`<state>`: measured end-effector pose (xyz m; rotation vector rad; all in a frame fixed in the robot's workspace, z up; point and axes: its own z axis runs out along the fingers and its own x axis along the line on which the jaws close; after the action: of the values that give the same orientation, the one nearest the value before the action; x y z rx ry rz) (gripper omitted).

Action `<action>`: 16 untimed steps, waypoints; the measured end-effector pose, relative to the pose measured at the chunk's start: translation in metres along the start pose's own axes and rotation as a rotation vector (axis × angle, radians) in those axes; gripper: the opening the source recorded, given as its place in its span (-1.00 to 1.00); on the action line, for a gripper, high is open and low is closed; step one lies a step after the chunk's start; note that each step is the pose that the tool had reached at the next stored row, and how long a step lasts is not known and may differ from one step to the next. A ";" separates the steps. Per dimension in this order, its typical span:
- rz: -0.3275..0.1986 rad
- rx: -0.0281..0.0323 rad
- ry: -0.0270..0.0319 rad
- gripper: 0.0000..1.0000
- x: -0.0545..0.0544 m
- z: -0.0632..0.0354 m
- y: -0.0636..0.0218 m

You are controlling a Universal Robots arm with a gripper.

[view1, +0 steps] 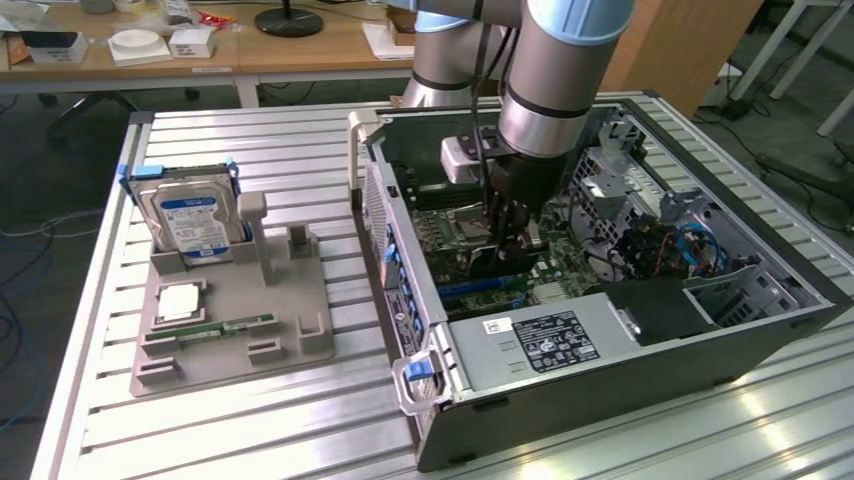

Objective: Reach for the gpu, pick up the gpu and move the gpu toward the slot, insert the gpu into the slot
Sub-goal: 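Insert the gpu into the slot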

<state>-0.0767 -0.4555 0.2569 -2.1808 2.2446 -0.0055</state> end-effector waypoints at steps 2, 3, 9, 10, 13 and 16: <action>0.000 0.0000 0.0000 -0.48 0.000 0.0000 0.0000; 0.000 0.0000 -0.0001 -0.48 0.000 0.0000 0.0002; 0.000 0.0001 -0.0002 -0.48 0.001 0.0012 0.0017; 0.000 0.0001 -0.0002 -0.48 0.002 0.0014 0.0017; 0.000 0.0001 -0.0003 -0.48 0.004 0.0018 0.0017; 0.000 0.0000 -0.0002 -0.48 0.004 0.0020 0.0018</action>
<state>-0.0786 -0.4596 0.2548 -2.1806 2.2446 -0.0054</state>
